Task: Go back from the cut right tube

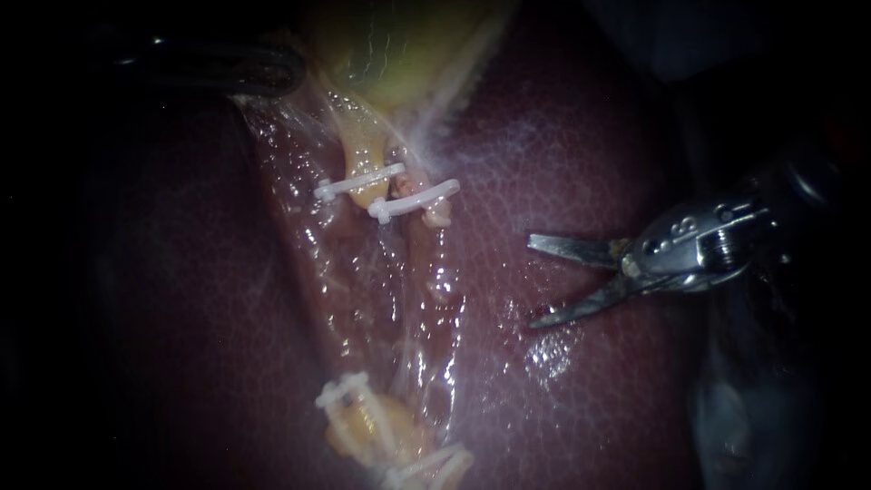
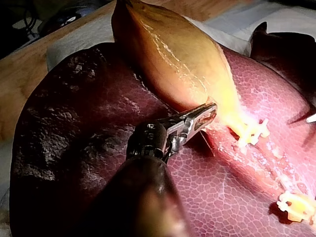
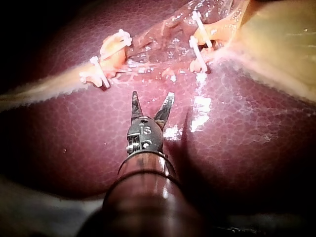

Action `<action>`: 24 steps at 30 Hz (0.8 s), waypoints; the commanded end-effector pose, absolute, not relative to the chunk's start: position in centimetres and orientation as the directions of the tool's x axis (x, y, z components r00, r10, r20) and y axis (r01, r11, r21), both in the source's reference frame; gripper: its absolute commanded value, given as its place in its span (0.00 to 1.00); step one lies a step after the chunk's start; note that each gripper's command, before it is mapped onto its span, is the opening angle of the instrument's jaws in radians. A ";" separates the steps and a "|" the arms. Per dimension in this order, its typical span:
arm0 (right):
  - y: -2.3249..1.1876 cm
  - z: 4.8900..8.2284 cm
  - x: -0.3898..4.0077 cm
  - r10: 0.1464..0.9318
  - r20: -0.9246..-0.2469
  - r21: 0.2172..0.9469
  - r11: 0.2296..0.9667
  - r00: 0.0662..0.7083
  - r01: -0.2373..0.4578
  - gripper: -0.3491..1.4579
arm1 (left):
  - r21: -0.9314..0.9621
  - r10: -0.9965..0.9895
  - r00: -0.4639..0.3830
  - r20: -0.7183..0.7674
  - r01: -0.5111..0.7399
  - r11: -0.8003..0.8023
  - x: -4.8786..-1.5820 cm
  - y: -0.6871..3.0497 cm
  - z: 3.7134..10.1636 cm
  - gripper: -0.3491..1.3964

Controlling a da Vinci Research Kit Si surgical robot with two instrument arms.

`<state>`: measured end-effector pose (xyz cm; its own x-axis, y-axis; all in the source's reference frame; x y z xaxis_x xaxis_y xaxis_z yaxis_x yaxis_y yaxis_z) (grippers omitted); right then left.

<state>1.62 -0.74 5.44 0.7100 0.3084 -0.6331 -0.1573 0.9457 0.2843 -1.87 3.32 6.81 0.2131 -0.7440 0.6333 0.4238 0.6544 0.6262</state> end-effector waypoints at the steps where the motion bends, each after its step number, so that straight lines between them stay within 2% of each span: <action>1: -0.74 5.44 1.62 0.312 -0.631 0.286 0.945 0.710 -0.161 0.99 | 0.624 -0.743 0.213 0.634 0.426 0.655 -1.89 3.30 6.82 0.00; 4: -0.74 5.43 1.61 0.313 -0.639 0.313 0.940 0.702 -0.134 0.99 | 0.613 -0.735 0.213 0.643 0.433 0.661 -1.98 3.24 6.91 0.00; 12: -0.74 5.43 1.60 0.314 -0.640 0.315 0.940 0.702 -0.133 0.99 | 0.621 -0.749 0.235 0.620 0.437 0.651 -2.26 3.00 7.31 0.00; 24: -0.74 5.43 1.59 0.314 -0.641 0.317 0.939 0.701 -0.131 0.99 | 0.630 -0.755 0.245 0.608 0.431 0.646 -2.36 2.90 7.51 0.00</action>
<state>1.59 -0.74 5.43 0.7010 0.3138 -0.6405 -0.1307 0.9393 0.3172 -2.36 2.90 7.51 0.2450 -0.7558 0.6073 0.4311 0.6460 0.6300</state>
